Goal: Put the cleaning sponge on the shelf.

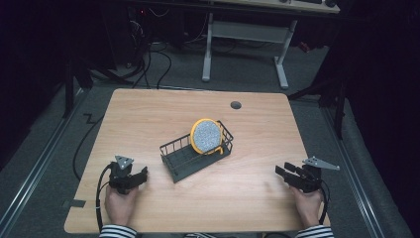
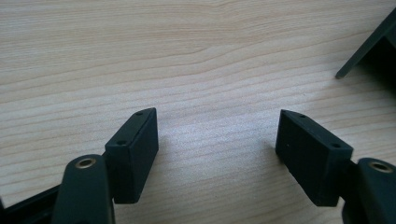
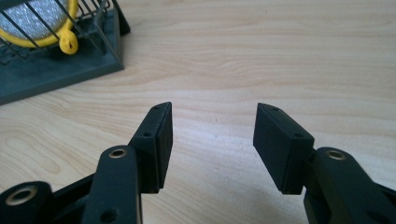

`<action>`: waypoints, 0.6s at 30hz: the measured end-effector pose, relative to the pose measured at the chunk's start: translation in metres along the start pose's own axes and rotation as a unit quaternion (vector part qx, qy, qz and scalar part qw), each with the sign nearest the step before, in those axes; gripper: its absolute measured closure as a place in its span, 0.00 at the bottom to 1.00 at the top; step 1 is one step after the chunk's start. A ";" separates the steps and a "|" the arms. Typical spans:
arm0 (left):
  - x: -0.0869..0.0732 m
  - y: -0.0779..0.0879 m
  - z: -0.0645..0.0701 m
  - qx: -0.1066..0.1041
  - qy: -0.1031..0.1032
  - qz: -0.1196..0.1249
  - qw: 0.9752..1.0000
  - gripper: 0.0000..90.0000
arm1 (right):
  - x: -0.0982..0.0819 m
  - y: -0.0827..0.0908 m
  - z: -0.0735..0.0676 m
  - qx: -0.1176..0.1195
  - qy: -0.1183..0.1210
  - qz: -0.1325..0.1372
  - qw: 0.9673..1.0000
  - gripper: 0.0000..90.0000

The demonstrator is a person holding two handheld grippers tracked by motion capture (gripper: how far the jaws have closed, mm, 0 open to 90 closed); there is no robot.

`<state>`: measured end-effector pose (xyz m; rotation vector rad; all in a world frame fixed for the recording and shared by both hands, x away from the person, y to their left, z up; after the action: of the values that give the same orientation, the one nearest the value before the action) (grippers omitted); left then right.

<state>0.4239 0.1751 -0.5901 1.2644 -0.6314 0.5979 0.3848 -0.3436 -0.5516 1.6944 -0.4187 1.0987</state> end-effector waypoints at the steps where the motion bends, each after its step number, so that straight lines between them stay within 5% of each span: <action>1: 0.000 0.000 0.000 0.000 0.000 0.000 1.000 0.34 | -0.003 -0.001 0.000 -0.002 -0.002 -0.004 1.000 0.53; 5: 0.000 0.000 0.000 0.000 0.000 0.000 1.000 0.34 | -0.009 -0.004 0.000 -0.013 0.006 -0.013 1.000 0.52; 10: 0.000 0.000 0.000 0.000 0.000 0.000 1.000 0.34 | -0.015 -0.009 -0.001 -0.051 0.051 -0.036 0.997 0.52; 18: 0.000 0.000 0.000 0.000 0.000 0.000 1.000 0.34 | -0.023 -0.015 -0.001 -0.064 0.061 -0.051 0.995 0.51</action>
<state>0.4239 0.1750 -0.5901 1.2643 -0.6313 0.5983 0.3831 -0.3417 -0.5787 1.5118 -0.3145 1.0726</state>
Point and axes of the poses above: each handheld gripper's, and its own axes: y roughly backward along the jaws, x roughly out of its top, z roughly to its right, the point moved 8 cm from there along -y, roughly forward along the jaws, and after that the axes turned 13 degrees about y, right-handed, at the moved point
